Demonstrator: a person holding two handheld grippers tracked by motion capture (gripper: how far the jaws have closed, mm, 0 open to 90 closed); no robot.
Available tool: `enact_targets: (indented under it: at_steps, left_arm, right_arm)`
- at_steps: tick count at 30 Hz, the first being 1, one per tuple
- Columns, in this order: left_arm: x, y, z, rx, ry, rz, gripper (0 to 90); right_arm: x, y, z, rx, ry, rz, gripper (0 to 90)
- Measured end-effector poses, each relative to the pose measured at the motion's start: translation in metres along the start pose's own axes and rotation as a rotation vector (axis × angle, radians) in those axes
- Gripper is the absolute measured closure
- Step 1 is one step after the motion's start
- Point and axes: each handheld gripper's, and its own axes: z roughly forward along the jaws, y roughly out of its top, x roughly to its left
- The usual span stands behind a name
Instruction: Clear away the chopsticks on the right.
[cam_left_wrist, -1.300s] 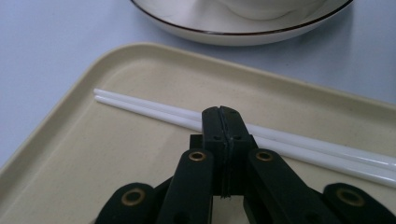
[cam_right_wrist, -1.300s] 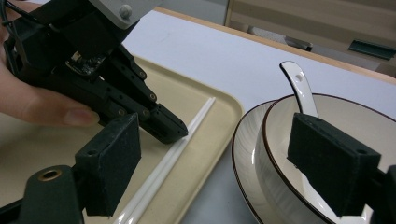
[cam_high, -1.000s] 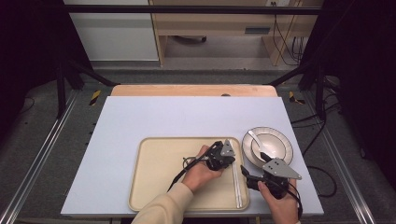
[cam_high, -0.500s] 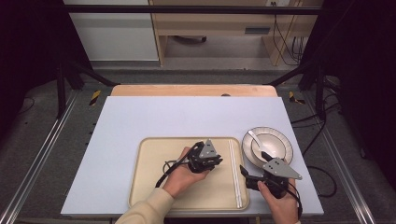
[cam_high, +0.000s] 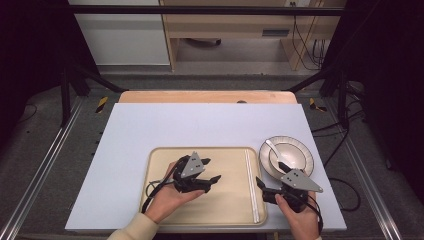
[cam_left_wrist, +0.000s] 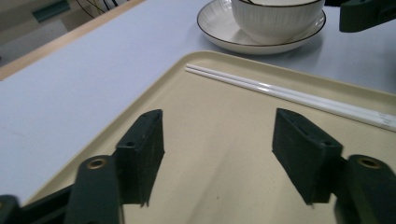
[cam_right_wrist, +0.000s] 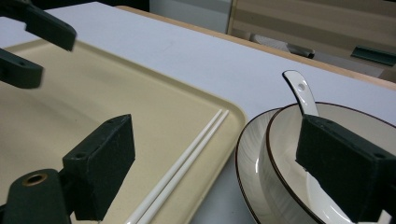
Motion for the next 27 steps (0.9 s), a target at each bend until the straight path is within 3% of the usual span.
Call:
enact_targets:
  at_steps: [3,12,21,27]
  left_arm:
    - [0.005,-0.006,-0.014,-0.022,0.020,-0.015,23.4]
    - [0.020,-0.021,-0.057,-0.099,0.054,-0.050,11.3]
    - [0.034,-0.038,-0.101,-0.155,0.112,-0.082,6.3]
    - [0.041,-0.054,-0.122,-0.169,0.142,-0.080,4.8]
  right_arm:
    - [0.001,0.000,0.000,-0.001,0.004,-0.003,11.4]
    - [0.002,0.001,0.000,-0.002,0.001,-0.015,10.1]
    - [0.002,0.001,0.001,0.001,-0.003,-0.017,9.6]
    - [0.004,0.001,0.001,0.000,0.006,-0.019,9.3]
